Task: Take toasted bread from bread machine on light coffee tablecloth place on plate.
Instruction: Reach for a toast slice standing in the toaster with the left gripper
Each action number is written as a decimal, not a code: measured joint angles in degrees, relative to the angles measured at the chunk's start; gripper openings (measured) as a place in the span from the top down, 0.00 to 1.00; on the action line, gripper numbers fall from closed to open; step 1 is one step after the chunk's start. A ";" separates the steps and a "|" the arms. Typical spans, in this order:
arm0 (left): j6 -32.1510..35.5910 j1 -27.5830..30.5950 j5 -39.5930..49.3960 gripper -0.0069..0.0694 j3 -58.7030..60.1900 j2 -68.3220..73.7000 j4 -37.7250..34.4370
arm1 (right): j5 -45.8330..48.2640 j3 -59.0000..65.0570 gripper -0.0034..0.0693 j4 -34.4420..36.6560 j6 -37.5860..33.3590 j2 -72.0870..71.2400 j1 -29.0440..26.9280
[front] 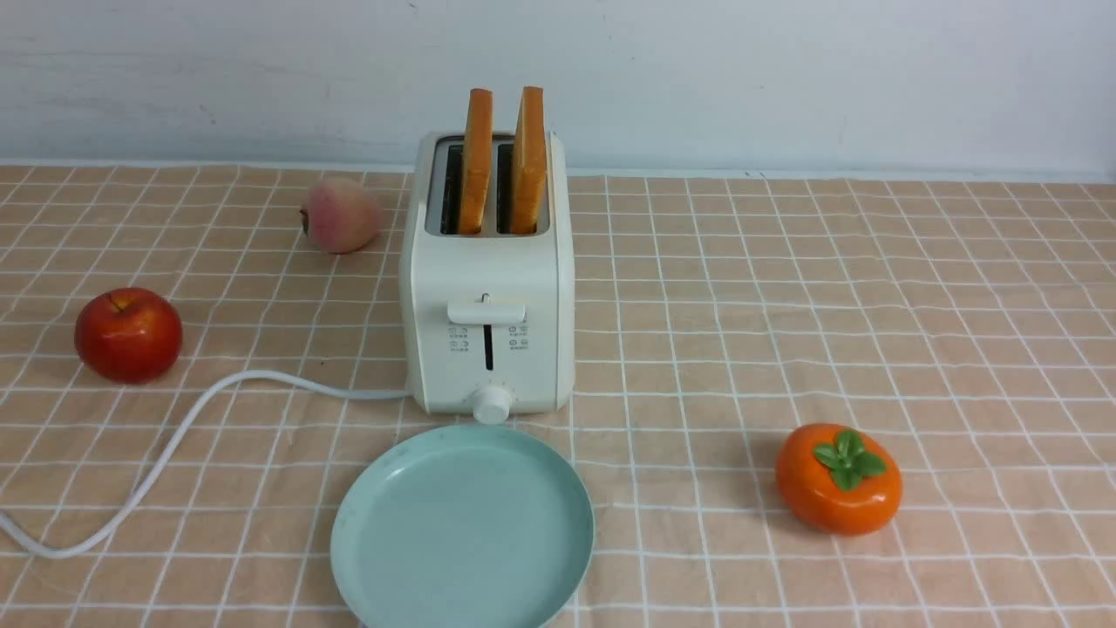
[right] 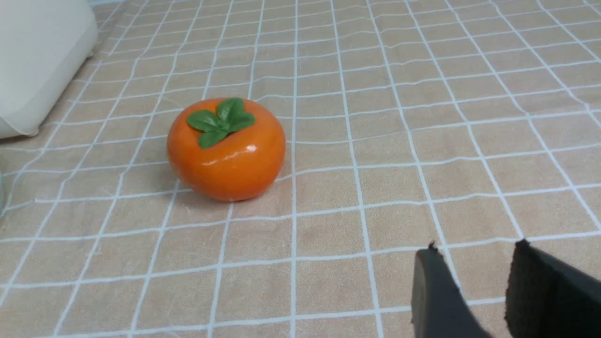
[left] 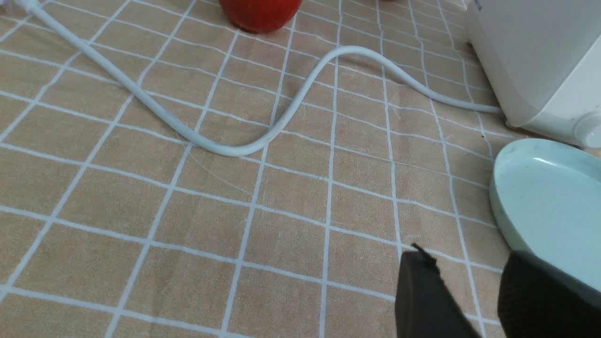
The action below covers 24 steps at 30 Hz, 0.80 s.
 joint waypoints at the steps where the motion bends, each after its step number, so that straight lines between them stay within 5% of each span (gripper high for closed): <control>1: 0.00 0.00 0.00 0.60 0.00 0.00 0.00 | 0.00 0.00 0.62 0.00 0.00 0.00 0.00; 20: 0.05 0.00 -0.27 0.60 0.00 0.00 0.37 | 0.00 0.00 0.62 0.00 0.00 0.00 0.00; 24: -2.50 0.00 -3.85 0.60 0.00 0.00 -4.04 | 0.07 0.00 0.62 -0.51 0.00 0.00 0.00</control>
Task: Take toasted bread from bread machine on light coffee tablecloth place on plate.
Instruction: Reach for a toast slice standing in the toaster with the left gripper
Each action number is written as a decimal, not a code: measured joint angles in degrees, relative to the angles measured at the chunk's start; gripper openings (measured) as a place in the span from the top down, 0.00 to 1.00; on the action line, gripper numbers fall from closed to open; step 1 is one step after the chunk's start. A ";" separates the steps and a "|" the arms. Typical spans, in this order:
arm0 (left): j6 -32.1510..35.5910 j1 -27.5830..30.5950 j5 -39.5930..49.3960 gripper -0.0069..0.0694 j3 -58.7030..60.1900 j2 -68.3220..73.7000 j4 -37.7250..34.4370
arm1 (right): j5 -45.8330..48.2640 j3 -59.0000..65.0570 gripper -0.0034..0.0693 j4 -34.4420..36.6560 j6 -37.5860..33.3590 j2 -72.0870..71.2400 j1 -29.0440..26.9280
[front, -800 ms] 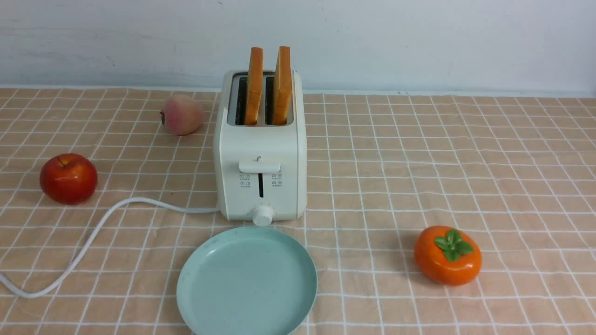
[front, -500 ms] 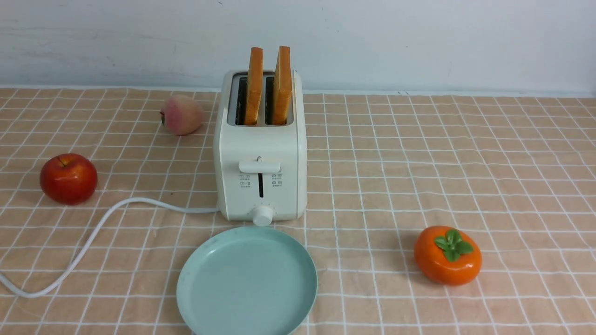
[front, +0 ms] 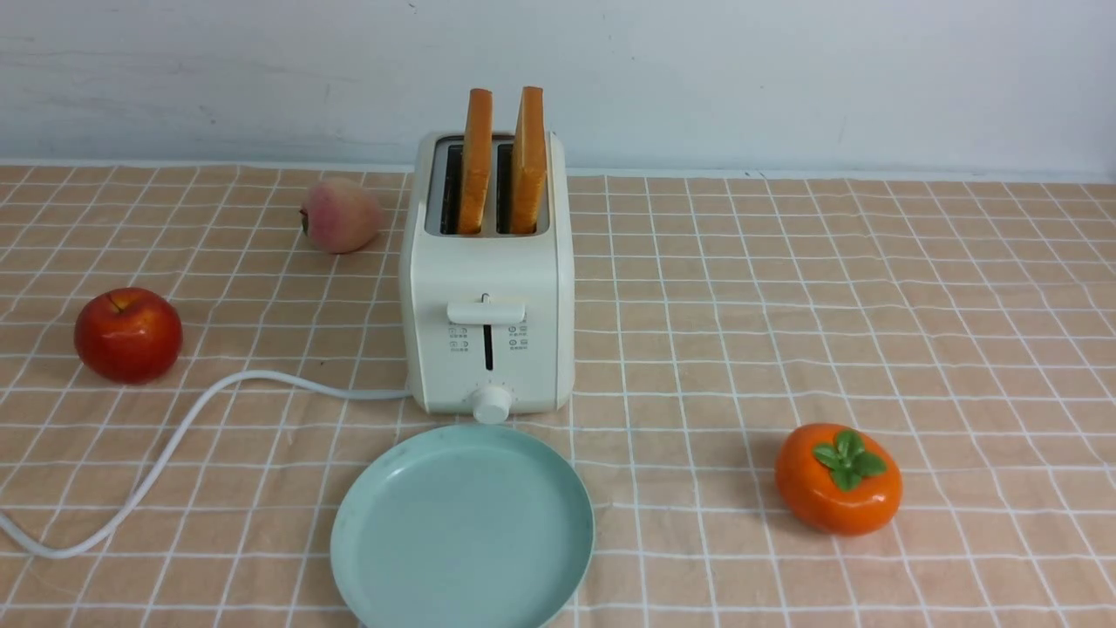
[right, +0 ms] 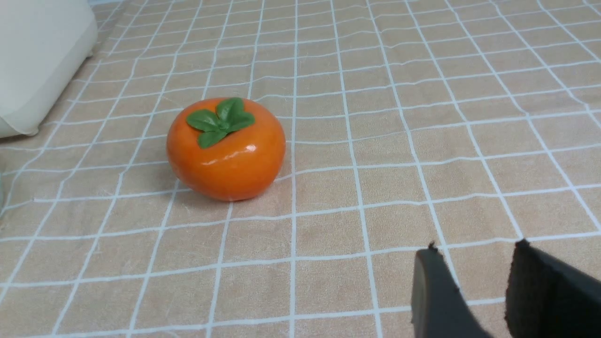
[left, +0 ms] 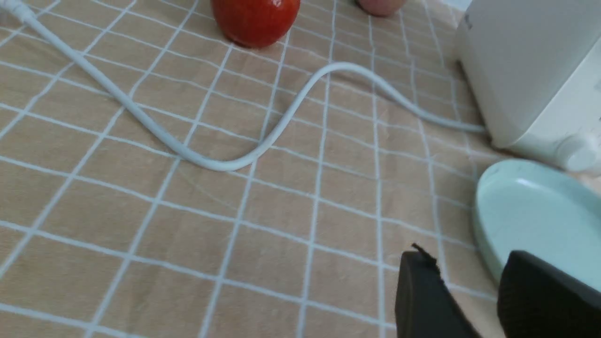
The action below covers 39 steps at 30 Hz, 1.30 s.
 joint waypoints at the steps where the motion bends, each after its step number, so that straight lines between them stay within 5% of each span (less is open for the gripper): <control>1: -1.19 0.00 -1.06 0.60 0.00 0.00 -1.61 | 0.00 0.00 0.62 -0.45 0.00 0.00 0.00; 10: -4.79 0.00 -11.81 0.60 0.00 0.00 -12.37 | -0.16 0.00 0.62 -1.91 0.00 0.00 0.00; 14: -4.97 0.00 -14.89 0.60 0.00 0.00 -16.27 | -4.95 0.50 0.62 3.13 3.44 0.00 0.00; 17: -6.40 0.00 -20.41 0.76 0.00 0.00 -22.14 | -15.50 0.50 0.62 13.56 10.84 0.00 0.00; 21: -6.33 0.00 -20.85 0.93 -0.80 0.00 -23.63 | -21.81 0.50 0.62 17.47 12.68 0.00 0.00; 29: 1.03 0.00 0.38 0.93 -21.45 4.70 -18.39 | -21.81 -2.30 0.64 20.24 18.16 0.00 0.00; 33: 2.56 0.00 23.71 0.93 -39.73 20.87 -13.13 | -5.36 -18.74 0.77 15.95 17.87 5.25 0.63; 39: 5.91 0.00 39.90 0.93 -52.73 42.67 -9.95 | 22.78 -41.70 0.98 13.14 6.80 25.92 2.06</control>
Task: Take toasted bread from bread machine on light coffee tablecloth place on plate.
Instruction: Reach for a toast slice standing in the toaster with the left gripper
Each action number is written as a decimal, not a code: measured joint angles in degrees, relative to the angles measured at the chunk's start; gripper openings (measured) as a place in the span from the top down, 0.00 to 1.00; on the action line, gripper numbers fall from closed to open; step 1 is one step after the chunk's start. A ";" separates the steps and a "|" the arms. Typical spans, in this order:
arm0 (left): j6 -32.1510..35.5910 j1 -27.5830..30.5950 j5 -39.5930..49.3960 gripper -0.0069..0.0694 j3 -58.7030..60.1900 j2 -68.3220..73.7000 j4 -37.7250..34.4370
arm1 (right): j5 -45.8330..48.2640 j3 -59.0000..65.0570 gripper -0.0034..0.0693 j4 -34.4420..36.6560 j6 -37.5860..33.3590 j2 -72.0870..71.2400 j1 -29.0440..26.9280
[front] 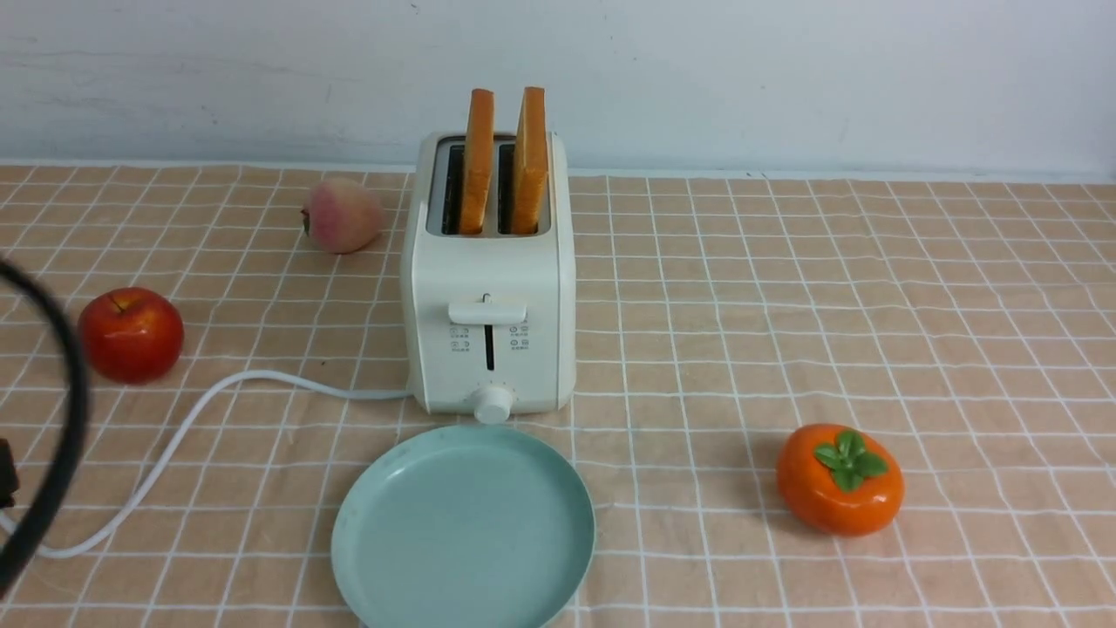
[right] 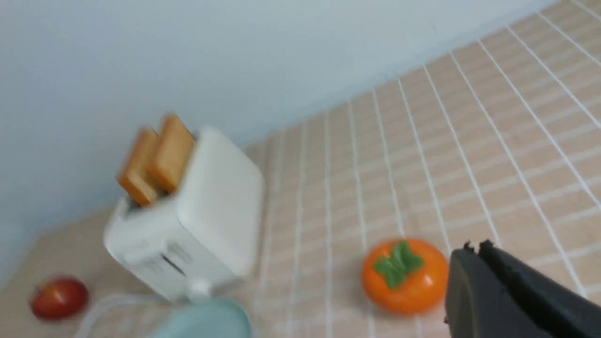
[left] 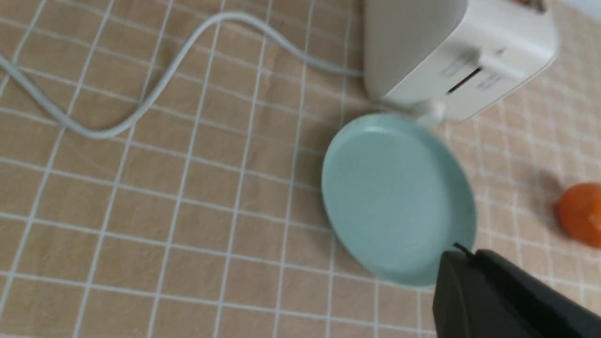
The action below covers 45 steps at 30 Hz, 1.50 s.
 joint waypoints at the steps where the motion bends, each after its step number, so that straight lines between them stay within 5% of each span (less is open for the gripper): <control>1: 2.14 0.00 0.34 0.93 -1.38 3.59 -0.74 | 6.00 -3.68 0.98 0.18 -3.58 4.76 0.13; 4: 5.93 -0.79 -0.70 0.93 -2.65 10.83 -4.43 | 16.00 -8.51 0.98 1.84 -10.25 13.71 0.13; 10: 7.74 -10.10 -7.46 0.93 -5.30 20.46 -6.85 | 17.87 -7.07 0.97 9.01 -18.29 20.85 0.13; 16: -1.80 -19.90 -9.73 0.93 -20.95 33.76 5.77 | 12.82 -1.82 0.97 18.35 -24.95 21.13 0.15; 23: -5.51 -21.74 -8.30 0.87 -39.52 48.42 13.20 | 9.81 -0.18 0.96 19.20 -27.18 21.13 0.15; 31: -5.56 -21.78 -7.71 0.33 -54.13 63.44 13.99 | 5.98 -0.18 0.95 19.20 -27.43 21.13 0.15; 36: -5.75 -21.78 -11.29 0.16 -55.18 66.64 15.79 | 5.01 -0.18 0.95 19.20 -28.09 21.13 0.15; 42: -7.97 -21.85 -13.28 0.30 -55.20 69.14 24.11 | 4.59 -0.18 0.94 19.20 -29.71 21.13 0.15; 44: -9.24 -21.85 -13.38 0.47 -55.20 69.86 26.55 | 4.59 -0.18 0.94 19.20 -30.00 21.13 0.15; 45: -9.93 -21.85 -13.57 0.68 -55.20 70.04 27.80 | 4.55 -0.18 0.94 19.20 -30.08 21.13 0.15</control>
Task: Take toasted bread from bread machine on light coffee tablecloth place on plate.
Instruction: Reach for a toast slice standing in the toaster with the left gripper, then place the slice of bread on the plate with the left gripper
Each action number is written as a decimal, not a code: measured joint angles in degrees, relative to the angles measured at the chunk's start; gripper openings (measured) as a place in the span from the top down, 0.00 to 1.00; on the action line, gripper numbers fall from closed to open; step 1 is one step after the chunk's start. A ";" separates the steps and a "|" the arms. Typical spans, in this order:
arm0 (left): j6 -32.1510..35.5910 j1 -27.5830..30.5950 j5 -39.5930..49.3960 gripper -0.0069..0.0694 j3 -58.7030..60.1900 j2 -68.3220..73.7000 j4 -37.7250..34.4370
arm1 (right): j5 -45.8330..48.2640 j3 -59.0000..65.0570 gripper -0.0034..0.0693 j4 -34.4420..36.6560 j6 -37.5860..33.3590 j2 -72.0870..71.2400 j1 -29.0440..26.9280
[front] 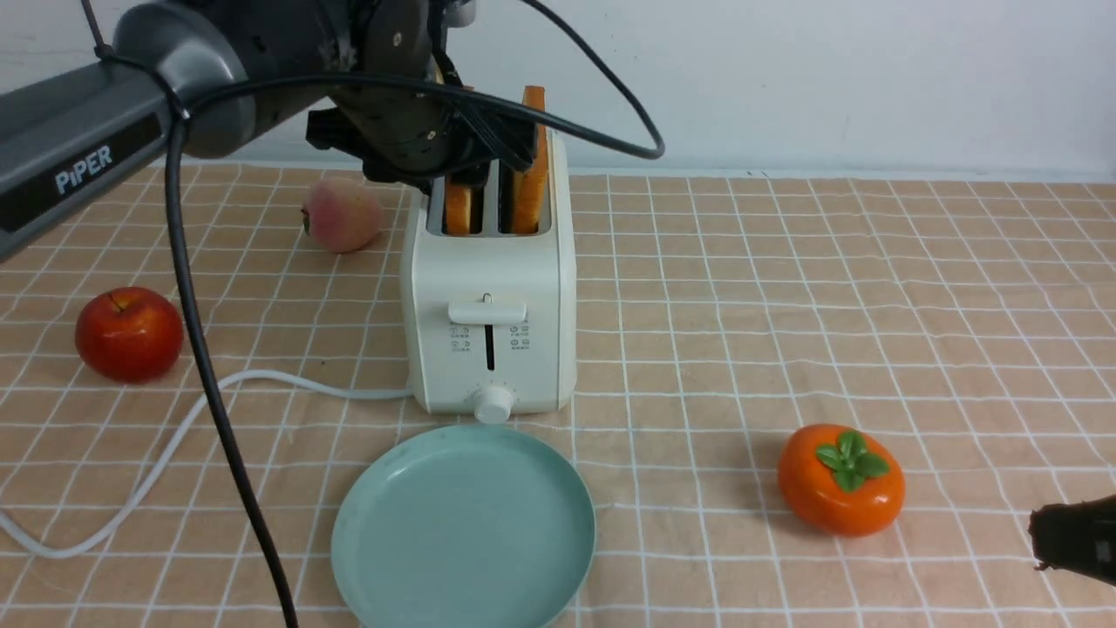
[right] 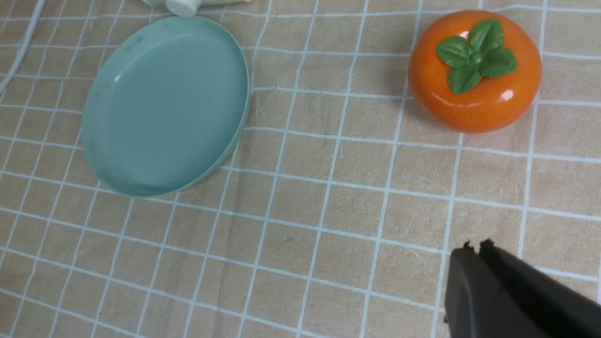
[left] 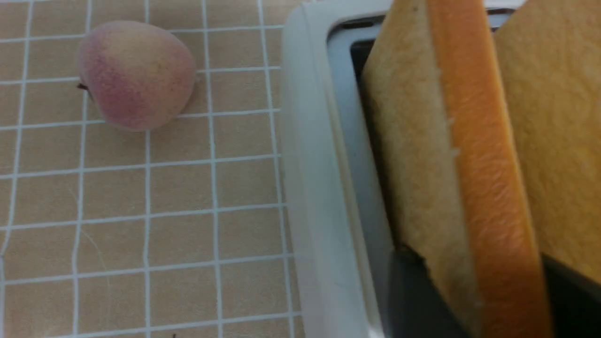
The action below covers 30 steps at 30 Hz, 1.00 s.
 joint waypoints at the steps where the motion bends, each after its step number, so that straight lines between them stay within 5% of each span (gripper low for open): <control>1: -0.10 0.00 -0.08 0.75 0.00 0.02 0.18 | -0.07 0.00 0.94 0.00 -0.11 0.00 0.00; 2: -0.10 0.00 -0.17 0.81 0.00 -0.05 0.23 | -0.20 0.00 0.94 0.00 -0.11 0.00 0.00; 11: -0.15 -1.07 4.02 0.79 -3.81 -9.48 0.78 | -0.37 0.00 0.93 0.00 -0.11 0.00 0.00; 20: -1.73 -1.07 23.46 0.79 3.93 -34.74 -0.83 | -0.42 0.00 0.91 1.95 -0.11 0.00 0.00; 26: -1.73 -1.07 10.98 0.79 32.10 -45.05 -12.33 | -0.42 0.00 0.90 2.75 -0.11 0.00 0.00; 30: 1.64 -1.07 -9.81 0.79 53.75 -46.46 -26.16 | -0.42 0.00 0.90 3.54 -0.11 0.00 0.00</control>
